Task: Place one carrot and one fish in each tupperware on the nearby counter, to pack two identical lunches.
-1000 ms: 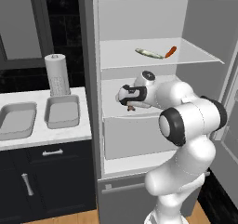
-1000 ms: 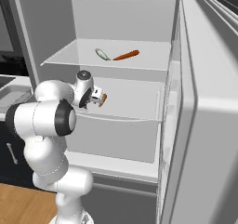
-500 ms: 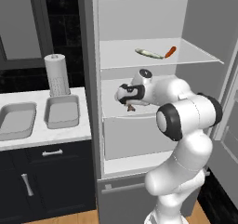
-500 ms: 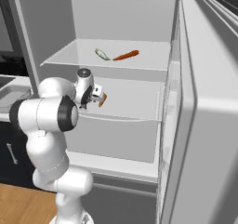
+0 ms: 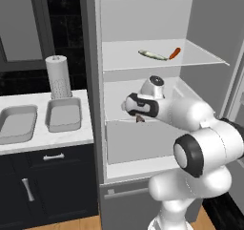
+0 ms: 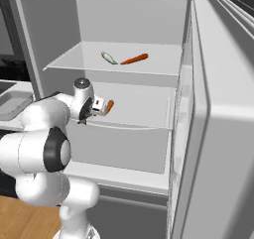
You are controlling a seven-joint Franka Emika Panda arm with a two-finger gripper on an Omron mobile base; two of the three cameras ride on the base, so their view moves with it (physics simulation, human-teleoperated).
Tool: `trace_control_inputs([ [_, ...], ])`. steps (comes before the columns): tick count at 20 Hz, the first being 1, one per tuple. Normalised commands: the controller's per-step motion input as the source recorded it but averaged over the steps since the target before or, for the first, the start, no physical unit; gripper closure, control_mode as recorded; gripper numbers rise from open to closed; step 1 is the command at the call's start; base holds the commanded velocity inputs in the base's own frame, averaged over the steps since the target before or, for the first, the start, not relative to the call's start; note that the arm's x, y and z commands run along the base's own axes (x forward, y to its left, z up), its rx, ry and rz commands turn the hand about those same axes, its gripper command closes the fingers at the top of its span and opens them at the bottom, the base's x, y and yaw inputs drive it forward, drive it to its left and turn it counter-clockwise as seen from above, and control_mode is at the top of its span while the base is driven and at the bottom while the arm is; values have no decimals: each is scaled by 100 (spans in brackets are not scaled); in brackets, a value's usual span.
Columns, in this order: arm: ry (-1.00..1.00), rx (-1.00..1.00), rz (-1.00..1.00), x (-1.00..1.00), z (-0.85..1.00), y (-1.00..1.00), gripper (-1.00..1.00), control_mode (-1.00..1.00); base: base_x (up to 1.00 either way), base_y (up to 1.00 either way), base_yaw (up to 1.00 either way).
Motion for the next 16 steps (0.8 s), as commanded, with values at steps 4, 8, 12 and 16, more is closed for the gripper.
trace_control_inputs([
  [4,4,0,0,-100,52,-9,100,-100,0,0,0],
  [8,7,0,-1,-100,53,-24,100,-100,0,0,0],
  [12,2,0,-2,-100,63,-27,100,-100,0,0,0],
  [16,0,0,0,-81,62,-22,100,-100,0,0,0],
])
